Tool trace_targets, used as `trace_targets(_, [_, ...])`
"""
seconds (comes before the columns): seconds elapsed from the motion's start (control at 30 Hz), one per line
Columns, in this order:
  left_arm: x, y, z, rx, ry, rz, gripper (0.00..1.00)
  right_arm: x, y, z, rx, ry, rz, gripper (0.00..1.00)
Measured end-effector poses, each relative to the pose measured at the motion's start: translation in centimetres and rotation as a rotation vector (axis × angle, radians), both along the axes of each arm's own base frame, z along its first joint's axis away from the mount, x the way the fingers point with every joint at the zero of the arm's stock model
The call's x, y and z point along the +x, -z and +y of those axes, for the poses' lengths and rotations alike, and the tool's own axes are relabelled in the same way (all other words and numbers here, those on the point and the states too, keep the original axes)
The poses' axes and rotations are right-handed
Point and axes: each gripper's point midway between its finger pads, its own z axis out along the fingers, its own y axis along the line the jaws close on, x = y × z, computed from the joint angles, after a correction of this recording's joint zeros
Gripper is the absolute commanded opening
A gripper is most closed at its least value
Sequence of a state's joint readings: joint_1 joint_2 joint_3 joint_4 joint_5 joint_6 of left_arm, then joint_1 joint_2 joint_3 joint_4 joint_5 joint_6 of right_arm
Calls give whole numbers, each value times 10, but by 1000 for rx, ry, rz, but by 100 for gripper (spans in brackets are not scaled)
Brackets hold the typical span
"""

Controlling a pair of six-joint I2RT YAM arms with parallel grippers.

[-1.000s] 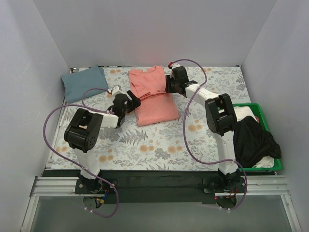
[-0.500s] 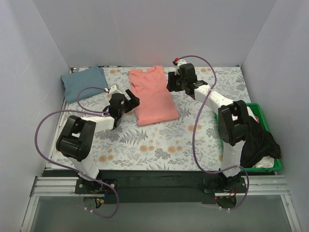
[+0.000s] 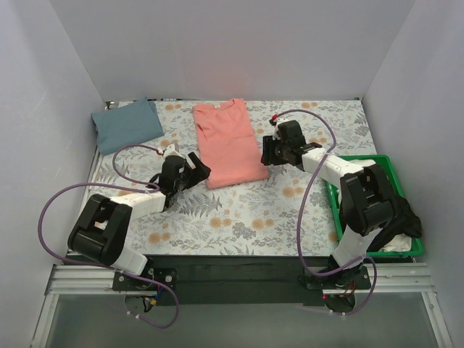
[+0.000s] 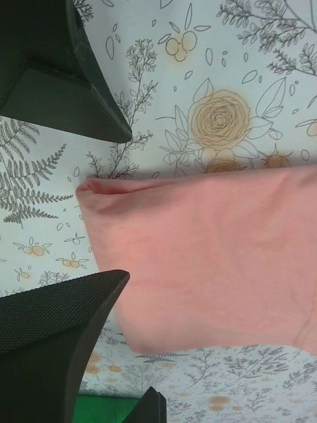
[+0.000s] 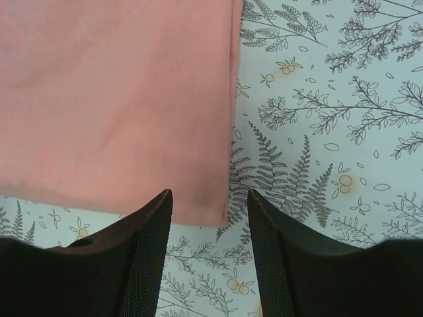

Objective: Fold and stack the t-shirts
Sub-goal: Fold the tshirt

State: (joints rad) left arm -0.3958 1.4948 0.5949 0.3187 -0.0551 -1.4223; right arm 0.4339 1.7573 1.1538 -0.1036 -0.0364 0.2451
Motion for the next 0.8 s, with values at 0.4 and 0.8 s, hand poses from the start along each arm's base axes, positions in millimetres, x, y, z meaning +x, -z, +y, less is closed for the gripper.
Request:
trace_targets(0.4, [-21, 19, -5, -5, 13, 72, 75, -14, 21, -4, -1, 9, 52, 51])
trace_targets(0.8, [-25, 23, -8, 5, 16, 81, 75, -25, 44, -2, 4, 4, 123, 46])
